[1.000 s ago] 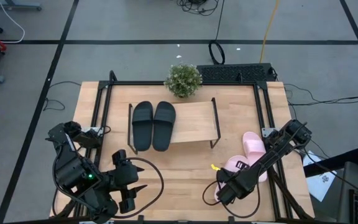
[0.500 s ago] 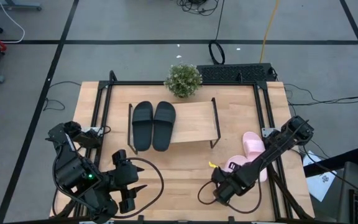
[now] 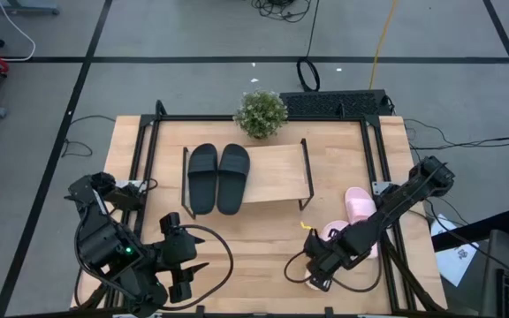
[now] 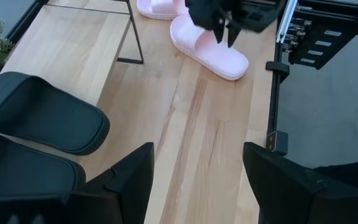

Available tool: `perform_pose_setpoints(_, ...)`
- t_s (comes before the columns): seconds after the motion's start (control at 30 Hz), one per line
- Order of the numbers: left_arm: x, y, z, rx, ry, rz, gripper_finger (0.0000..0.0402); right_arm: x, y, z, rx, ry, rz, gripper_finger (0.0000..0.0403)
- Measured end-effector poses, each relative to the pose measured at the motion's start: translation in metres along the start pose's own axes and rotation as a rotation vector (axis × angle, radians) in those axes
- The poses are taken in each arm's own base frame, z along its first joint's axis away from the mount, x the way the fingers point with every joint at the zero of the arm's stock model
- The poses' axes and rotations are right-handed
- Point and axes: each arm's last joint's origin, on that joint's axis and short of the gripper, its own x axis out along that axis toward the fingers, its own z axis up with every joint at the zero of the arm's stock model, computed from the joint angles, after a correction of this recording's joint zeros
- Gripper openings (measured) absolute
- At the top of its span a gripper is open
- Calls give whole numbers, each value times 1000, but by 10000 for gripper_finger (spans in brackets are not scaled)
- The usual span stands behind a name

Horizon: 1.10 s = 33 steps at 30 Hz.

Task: Pick and place slides into the shelf
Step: Put the bottom pink slide on the shelf

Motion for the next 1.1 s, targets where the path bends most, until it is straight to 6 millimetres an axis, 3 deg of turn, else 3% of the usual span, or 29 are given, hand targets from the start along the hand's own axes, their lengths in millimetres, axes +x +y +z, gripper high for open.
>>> perform_pose_setpoints(0.23, 0, 0, 0, 0, 0, 0, 243, -36, -10, -10, 62, -18, 59, 100)
perform_pose_setpoints(0.4, 0, 0, 0, 2, 0, 0, 244, -48, -27, -25, 119, 34, -72, 98)
perform_pose_setpoints(0.63, 0, 0, 0, 3, -6, 5, 244, -45, -29, -28, 142, 35, -124, 98)
perform_pose_setpoints(1.1, 0, 1, 1, 30, -41, 31, 243, -23, -28, -15, 65, 52, -214, 98)
